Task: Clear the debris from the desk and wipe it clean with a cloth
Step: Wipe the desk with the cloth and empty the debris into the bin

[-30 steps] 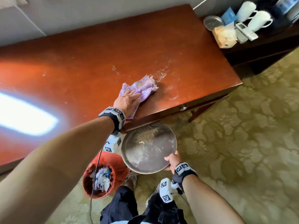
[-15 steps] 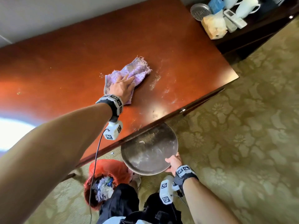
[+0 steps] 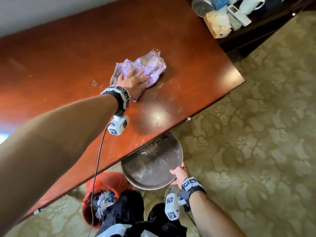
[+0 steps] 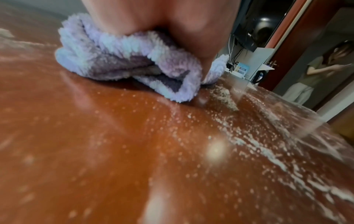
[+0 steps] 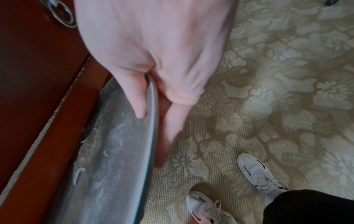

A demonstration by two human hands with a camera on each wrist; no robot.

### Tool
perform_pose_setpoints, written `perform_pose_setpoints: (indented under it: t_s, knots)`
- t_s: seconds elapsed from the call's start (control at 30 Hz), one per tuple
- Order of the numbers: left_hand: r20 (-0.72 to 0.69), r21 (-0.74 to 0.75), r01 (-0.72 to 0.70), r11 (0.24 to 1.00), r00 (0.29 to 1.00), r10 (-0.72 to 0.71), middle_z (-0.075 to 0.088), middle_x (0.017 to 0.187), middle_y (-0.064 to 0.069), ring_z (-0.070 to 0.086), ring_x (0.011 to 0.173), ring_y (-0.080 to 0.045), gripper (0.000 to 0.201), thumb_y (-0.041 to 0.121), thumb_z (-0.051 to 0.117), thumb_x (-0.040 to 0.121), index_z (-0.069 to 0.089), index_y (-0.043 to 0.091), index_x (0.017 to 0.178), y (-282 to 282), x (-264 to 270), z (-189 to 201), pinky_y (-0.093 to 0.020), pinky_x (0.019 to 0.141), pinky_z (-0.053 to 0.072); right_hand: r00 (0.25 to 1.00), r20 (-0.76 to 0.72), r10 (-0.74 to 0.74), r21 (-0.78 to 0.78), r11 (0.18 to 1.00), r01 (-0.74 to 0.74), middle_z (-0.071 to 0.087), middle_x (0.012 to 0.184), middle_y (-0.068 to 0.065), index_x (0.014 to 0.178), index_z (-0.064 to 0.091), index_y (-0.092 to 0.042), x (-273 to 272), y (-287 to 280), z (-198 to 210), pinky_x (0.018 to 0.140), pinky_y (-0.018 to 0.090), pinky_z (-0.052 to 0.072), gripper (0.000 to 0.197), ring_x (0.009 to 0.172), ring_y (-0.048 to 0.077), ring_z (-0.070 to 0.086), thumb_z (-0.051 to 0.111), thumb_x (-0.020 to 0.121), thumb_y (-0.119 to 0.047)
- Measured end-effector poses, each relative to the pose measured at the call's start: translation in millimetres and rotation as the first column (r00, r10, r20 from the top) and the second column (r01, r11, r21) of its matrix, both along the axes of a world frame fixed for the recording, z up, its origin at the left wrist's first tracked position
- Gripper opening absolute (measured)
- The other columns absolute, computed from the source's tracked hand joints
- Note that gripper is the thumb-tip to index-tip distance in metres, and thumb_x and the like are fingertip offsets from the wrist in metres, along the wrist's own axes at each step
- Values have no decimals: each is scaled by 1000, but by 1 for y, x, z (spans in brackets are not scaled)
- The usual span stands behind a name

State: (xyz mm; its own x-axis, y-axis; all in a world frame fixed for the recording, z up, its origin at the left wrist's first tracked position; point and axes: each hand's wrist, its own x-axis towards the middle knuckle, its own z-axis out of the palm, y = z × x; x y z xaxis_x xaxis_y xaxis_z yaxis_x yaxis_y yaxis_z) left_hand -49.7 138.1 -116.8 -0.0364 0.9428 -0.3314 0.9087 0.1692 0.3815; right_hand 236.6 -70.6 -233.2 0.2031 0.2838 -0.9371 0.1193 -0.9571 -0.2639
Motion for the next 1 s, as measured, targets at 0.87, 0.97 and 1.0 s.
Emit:
perform_pose_setpoints:
  t_s: [0.87, 0.97, 1.0]
  knots:
    - [20, -97, 291, 952, 957, -290, 13, 159, 20, -4, 149, -11, 39, 38, 32, 105, 40, 54, 139, -97, 53, 11, -53, 117, -11, 999, -34, 35, 54, 998, -33, 42, 143, 17, 141, 40, -12, 4, 9, 9, 86, 62, 50, 61, 124, 45, 46, 51, 88, 16]
    - [48, -90, 280, 956, 960, -277, 14, 159, 20, -4, 149, -11, 39, 36, 33, 104, 42, 54, 138, -117, 59, 7, -53, 117, -11, 997, -60, 51, 60, 997, -47, 40, 146, 16, 144, 36, -13, 5, 8, 10, 85, 61, 50, 65, 126, 45, 45, 49, 88, 17]
    - [59, -85, 277, 957, 960, -272, 15, 159, 20, -3, 149, -11, 39, 36, 34, 104, 42, 54, 138, -124, 61, 5, -53, 117, -11, 996, -69, 54, 64, 997, -50, 39, 146, 16, 145, 36, -14, 6, 7, 10, 84, 61, 50, 66, 127, 45, 44, 48, 88, 17]
